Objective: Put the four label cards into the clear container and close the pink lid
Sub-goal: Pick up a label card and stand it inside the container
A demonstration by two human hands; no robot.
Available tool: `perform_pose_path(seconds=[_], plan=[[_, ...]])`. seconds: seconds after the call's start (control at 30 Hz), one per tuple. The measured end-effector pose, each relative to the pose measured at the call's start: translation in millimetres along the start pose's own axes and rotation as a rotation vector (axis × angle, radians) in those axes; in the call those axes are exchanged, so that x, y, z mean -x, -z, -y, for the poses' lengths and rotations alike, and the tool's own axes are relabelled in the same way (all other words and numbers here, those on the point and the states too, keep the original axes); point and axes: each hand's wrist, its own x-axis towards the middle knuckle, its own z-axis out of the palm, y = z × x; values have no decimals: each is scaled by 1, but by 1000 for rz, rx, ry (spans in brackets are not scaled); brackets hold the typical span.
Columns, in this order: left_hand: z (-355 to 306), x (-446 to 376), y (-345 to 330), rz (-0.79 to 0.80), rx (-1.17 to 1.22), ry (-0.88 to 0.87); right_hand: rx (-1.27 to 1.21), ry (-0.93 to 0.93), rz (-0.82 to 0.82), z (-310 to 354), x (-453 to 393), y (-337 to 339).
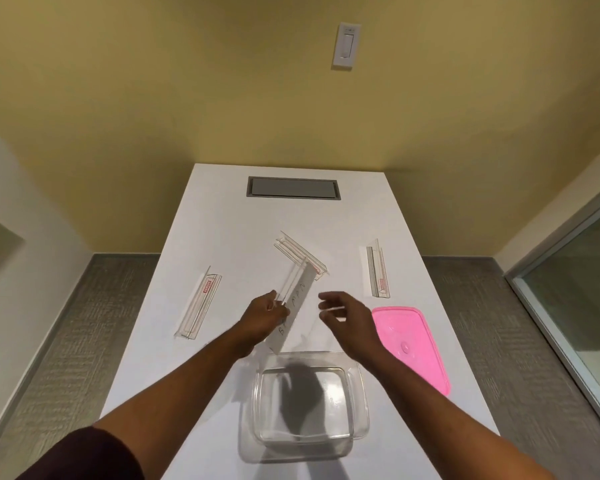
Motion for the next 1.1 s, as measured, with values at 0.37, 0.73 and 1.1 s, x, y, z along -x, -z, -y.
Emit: perform_pose_path(seconds=[0.37, 0.73, 1.1], plan=[[-15, 9, 18, 339, -244, -114, 680, 261, 563, 24, -51, 33], [8, -2, 28, 196, -523, -224, 599, 140, 445, -3, -38, 31], [56, 24, 16, -6, -241, -223, 371, -94, 254, -45, 24, 28]])
